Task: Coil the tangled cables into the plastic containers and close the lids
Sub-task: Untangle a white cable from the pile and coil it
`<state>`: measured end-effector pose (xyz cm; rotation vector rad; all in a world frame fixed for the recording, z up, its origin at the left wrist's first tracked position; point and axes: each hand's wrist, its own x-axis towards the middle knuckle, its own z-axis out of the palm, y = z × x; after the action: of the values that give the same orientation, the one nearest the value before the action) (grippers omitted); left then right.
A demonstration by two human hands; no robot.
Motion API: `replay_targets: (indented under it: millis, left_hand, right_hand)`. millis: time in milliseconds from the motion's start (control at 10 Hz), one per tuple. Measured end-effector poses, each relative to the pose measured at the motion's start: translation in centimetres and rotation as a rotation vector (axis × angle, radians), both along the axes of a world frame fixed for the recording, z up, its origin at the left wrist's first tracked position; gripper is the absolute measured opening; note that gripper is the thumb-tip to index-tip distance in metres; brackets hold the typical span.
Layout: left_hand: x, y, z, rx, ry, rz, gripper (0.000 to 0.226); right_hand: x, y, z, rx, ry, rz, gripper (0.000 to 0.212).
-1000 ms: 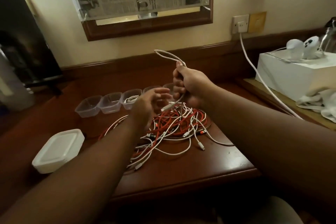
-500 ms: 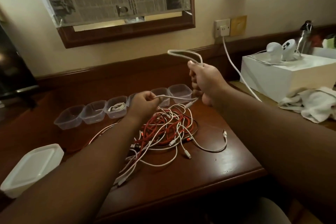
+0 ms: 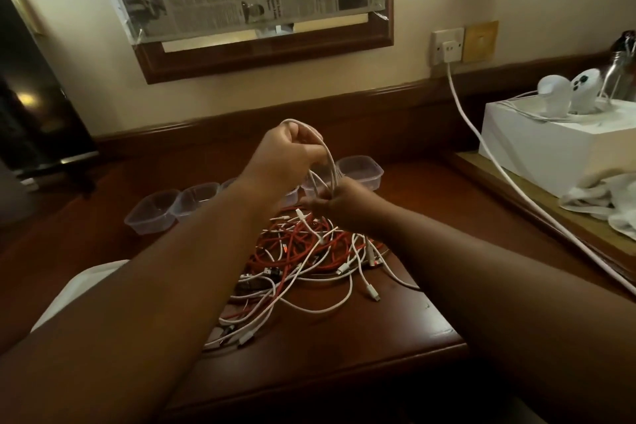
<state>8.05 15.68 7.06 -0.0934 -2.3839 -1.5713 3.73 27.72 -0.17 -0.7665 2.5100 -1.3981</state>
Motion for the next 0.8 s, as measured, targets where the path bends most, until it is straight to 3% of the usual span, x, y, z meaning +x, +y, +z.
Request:
replay_targets:
  millis: [100,200,300,400,500,600,700,800]
  left_hand:
    - [0.1,-1.7,1.5,-0.226,-0.008,-0.011,0.012]
    - [0.4,-3.2,3.0,-0.519,-0.042,-0.029,0.006]
    - [0.4,-3.7,4.4,-0.567,-0.032,-0.043,0.008]
    - [-0.1,-4.0,5.6,-0.616,0.028,0.004,0.008]
    - [-0.5,-4.5,5.9,-0.371,0.122,0.013,0.013]
    - [-0.4,-4.5,3.4,0.184,0.147,-0.129,0.018]
    - [0.2,-4.0,-1.8,0.428,-0.032,-0.237,0.026]
    - [1.3,-3.5,-5.4,0.475,-0.213,-0.371,0.044]
  right_hand:
    - [-0.2,0.2,1.2,-0.051,-0.039,-0.076,0.033]
    - [0.2,0.6,2.6,0.168,0.065,-0.137,0.037]
    - [0.2,0.6,4.1,0.445,0.224,-0.113,0.044]
    - [0.6,0.1,5.7,0.465,0.270,-0.123,0.044]
    - [1.1,0.0,6.6,0.115,0.135,-0.086,0.033]
    - [1.5,-0.1,7.2,-0.306,0.058,-0.062,0.036]
    - [2.3,-0.3,7.1,-0.545,-0.071,-0.094,0.035]
    - [2.7,-0.3,6.3,-0.592,-0.148,-0.104,0.038]
